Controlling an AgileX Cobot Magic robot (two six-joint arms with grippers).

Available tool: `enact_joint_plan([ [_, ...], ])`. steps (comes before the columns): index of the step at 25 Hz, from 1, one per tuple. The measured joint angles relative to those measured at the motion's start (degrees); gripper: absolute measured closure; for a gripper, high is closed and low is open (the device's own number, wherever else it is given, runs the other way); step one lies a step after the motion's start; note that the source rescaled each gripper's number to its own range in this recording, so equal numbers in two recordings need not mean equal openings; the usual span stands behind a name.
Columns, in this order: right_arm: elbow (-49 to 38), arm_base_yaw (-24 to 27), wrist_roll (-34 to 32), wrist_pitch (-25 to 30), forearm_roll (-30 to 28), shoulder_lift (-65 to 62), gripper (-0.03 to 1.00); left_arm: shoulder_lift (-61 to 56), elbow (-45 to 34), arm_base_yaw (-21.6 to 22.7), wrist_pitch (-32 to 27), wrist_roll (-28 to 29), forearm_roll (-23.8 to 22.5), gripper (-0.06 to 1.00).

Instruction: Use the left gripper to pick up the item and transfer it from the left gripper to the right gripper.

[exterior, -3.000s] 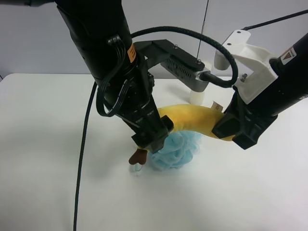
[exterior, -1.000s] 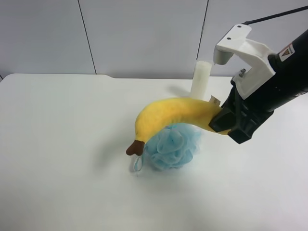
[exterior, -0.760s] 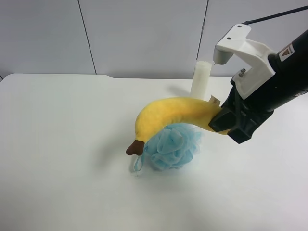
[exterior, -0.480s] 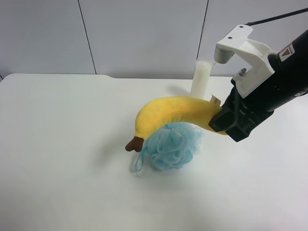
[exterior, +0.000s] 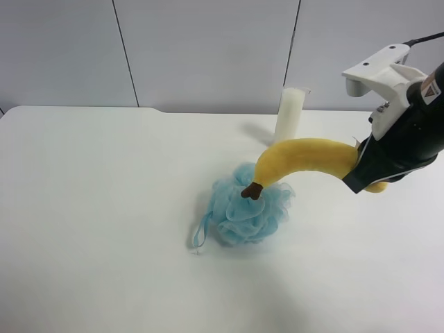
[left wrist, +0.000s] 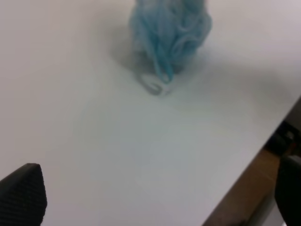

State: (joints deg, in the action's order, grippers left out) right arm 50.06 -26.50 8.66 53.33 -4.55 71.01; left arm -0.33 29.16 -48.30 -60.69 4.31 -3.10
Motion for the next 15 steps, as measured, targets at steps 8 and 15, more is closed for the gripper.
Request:
enact_joint_plan([
  [8,0.0,13.3,-0.3,-2.7,2.9,0.1,0.97,0.0,0.0,22.2,0.0,0.0,0.0,-0.05],
  [15,0.0,23.8,-1.0,-7.8,5.4,5.4,0.97,0.0,0.0,34.6,0.0,0.0,0.1,-0.05],
])
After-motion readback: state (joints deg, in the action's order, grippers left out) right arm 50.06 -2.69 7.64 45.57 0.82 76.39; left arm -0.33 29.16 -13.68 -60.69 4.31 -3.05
